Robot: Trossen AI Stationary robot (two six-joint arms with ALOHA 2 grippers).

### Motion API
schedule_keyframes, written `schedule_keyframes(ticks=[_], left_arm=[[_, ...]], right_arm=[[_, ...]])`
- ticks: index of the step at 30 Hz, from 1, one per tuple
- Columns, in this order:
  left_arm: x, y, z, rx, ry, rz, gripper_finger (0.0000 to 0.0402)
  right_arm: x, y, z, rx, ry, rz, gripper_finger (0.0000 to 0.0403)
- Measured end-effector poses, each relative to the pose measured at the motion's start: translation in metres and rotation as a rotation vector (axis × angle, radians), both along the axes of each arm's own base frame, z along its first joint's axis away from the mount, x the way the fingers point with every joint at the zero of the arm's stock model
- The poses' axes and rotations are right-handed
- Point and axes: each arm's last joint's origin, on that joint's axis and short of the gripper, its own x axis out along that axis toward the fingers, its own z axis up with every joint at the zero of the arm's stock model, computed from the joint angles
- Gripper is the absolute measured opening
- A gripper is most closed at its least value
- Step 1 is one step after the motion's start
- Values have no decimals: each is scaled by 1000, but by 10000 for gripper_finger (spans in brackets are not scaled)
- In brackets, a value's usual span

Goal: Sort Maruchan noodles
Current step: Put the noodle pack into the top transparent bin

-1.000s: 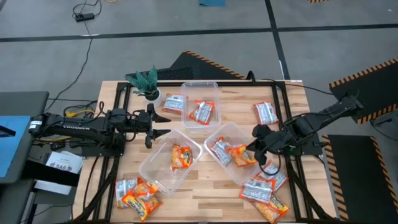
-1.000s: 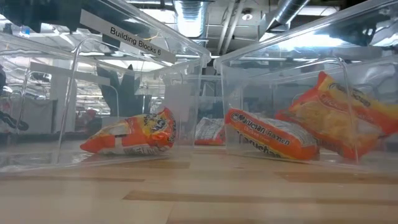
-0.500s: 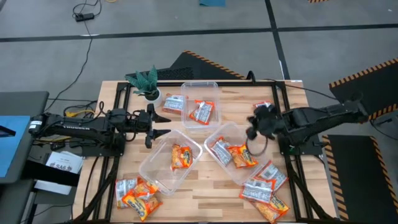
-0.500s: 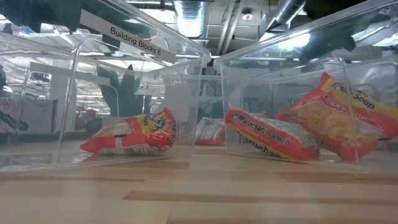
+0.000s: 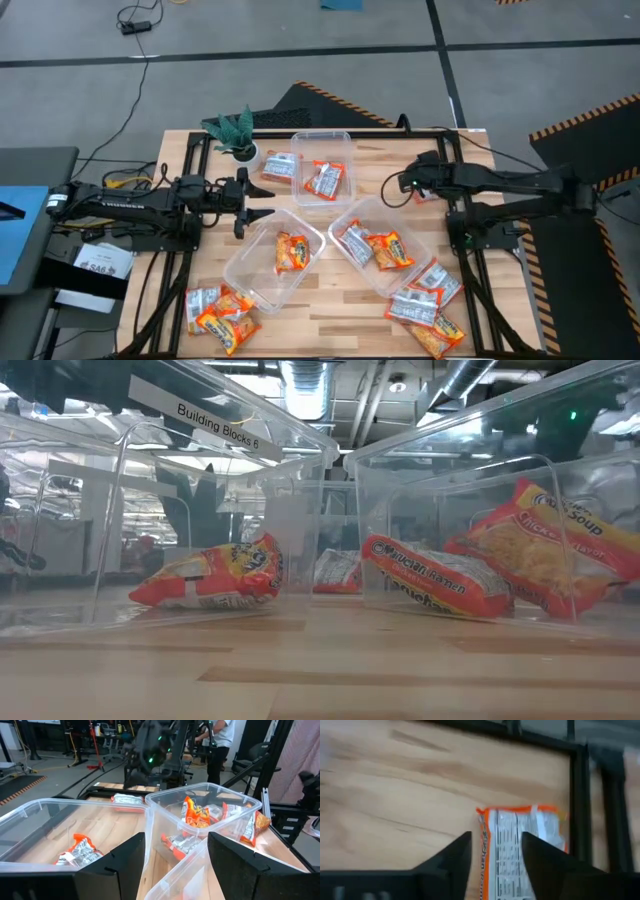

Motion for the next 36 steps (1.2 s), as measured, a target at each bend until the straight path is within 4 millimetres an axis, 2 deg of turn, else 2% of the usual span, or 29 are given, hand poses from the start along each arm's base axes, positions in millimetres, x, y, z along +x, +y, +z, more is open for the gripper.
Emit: schedule_keyframes(ticks=[3,6,15,21,23,25,30,36], left_arm=[[0,0,0,0,-1,6,203],[0,0,0,0,-1,8,203],[0,0,0,0,-1,8,203],[0,0,0,0,-1,8,203],[0,0,0,0,-1,8,203],[0,0,0,0,0,8,203],[0,0,0,0,0,8,203],[0,0,0,0,0,8,203]], right_arm=[[-2,-11,-17,25,13,-62,240],[-2,-20,-30,31,27,-114,259],[9,-42,-58,56,119,-152,261],[11,-47,-74,80,219,-151,252],[11,-47,-78,92,247,-142,230],[12,-48,-79,90,254,-141,187],[13,-44,-76,67,287,-91,29],[17,-35,-54,59,220,-25,9]])
